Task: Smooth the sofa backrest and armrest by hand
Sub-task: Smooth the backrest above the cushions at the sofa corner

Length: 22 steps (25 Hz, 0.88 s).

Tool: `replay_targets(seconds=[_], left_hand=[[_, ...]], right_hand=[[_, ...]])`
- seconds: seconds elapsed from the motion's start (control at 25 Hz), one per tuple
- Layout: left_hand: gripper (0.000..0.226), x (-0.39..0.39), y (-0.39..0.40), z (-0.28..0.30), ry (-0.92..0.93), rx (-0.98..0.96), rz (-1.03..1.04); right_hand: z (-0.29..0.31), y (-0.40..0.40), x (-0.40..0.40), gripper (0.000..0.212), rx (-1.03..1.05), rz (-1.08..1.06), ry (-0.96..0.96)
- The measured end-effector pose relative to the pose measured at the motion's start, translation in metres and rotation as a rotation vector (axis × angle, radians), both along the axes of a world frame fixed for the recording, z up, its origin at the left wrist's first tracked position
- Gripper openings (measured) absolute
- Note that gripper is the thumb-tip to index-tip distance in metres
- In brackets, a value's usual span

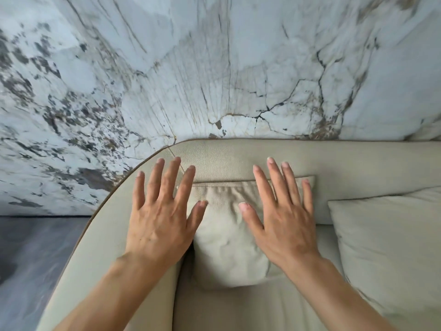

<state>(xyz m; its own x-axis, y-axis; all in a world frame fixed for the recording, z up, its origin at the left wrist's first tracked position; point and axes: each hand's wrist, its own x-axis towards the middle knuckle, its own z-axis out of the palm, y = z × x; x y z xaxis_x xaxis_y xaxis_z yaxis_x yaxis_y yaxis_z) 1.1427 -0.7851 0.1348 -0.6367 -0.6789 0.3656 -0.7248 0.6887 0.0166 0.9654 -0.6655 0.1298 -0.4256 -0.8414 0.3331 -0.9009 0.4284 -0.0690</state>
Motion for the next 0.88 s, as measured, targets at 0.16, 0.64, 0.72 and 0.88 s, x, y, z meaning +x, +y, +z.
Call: replay_targets(seconds=[0.16,0.64,0.72,0.88], left_hand=[[0.064,0.022,0.05,0.087,0.067,-0.029,0.023],[0.063,0.095,0.19,0.25,0.195,-0.132,0.085],[0.062,0.111,0.197,0.264,0.232,-0.179,0.109],[0.063,0.141,0.194,0.279,0.269,-0.209,0.202]], right_hand=[[0.093,0.046,0.029,0.069,-0.072,0.013,0.022],[0.283,0.175,0.115,0.067,-0.307,0.128,0.11],[0.291,0.192,0.123,0.067,-0.357,0.133,0.115],[0.296,0.197,0.131,0.067,-0.388,0.124,0.129]])
